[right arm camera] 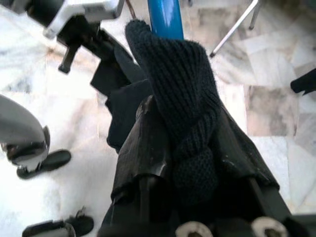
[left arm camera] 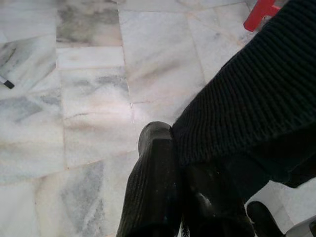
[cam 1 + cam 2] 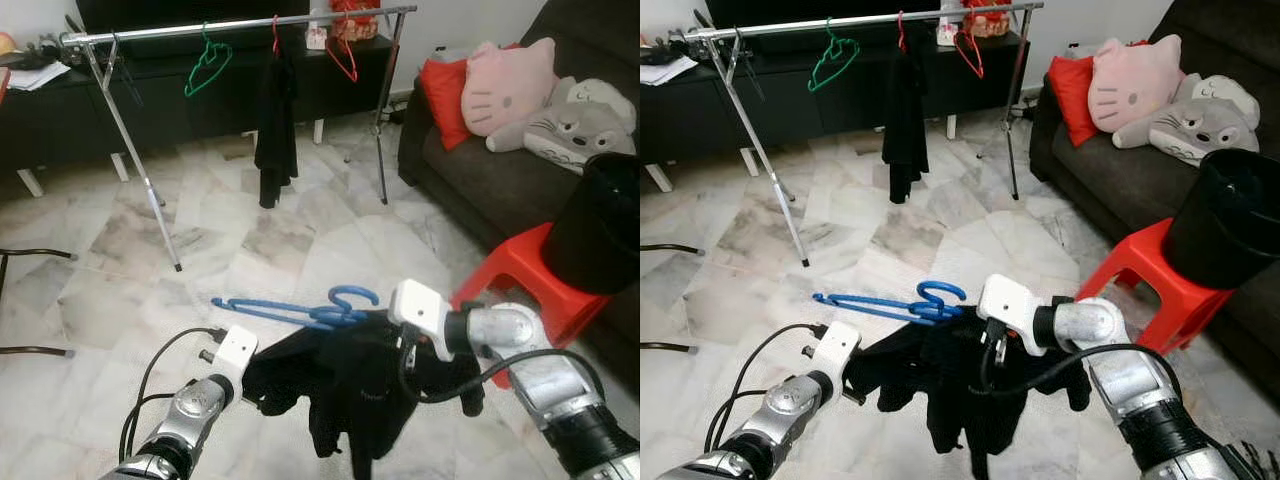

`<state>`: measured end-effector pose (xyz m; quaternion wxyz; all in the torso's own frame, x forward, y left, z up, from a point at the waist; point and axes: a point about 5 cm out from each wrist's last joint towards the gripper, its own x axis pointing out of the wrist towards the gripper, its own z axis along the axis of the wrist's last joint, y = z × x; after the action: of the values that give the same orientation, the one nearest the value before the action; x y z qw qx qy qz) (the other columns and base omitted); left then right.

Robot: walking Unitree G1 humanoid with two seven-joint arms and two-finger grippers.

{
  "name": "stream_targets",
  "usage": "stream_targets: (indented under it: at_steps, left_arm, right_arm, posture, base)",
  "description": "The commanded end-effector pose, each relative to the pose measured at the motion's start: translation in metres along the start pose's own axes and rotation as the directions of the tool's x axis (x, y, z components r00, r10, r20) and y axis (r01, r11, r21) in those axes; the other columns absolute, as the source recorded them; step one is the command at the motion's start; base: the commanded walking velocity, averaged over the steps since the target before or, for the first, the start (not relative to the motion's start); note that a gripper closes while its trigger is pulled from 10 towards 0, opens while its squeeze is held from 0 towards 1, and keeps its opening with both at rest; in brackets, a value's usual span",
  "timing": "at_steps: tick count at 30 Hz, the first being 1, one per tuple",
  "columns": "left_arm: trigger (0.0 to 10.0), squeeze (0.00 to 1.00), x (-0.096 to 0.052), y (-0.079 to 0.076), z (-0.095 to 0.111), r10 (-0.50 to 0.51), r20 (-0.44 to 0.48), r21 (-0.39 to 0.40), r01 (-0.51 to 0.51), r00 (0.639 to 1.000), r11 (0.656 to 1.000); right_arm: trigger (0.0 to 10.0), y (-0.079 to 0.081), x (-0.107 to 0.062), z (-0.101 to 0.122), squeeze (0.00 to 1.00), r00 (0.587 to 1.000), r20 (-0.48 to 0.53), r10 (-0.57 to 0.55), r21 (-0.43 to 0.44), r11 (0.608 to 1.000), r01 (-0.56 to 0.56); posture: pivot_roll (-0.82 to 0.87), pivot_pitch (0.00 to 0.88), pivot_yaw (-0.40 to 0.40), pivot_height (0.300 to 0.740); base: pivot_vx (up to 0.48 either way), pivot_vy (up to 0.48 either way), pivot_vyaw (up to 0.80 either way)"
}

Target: Hang hanger

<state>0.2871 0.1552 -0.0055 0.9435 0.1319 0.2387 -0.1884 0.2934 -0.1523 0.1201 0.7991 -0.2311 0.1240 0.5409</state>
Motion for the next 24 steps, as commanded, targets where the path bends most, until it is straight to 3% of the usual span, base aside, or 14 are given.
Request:
stream_targets:
  at_steps: [1,4,24]
  left_arm:
    - [10.0,0.00,-0.0035,-0.0009,-0.0108,0.004,-0.041,0.003,-0.004,0.999,1.000]
    - [10.0,0.00,-0.0042,-0.0026,-0.0126,-0.005,-0.043,0.001,0.006,0.999,1.000]
    - [10.0,0.00,-0.0042,-0.0026,-0.0126,-0.005,-0.043,0.001,0.006,0.999,1.000]
  right_arm:
    - [0.0,-0.0074,-0.0145,0.0046,0.00,0.996,0.074,-0.059,0.007,0.998,0.059]
    - [0.0,-0.0028,-0.0184,0.0044,0.00,0.992,0.124,-0.035,0.034,0.999,0.031]
    - [0.0,-0.0028,-0.0184,0.0044,0.00,0.992,0.124,-0.035,0.034,0.999,0.031]
  posture:
    - [-0.10,0.000,-0.066,0.740]
    - [-0.10,0.000,-0.062,0.740]
    - [-0.10,0.000,-0.062,0.740]
  base:
    - [0.000,0.000,0.00]
    - [0.000,0.000,0.00]
    - [0.000,0.000,0.00]
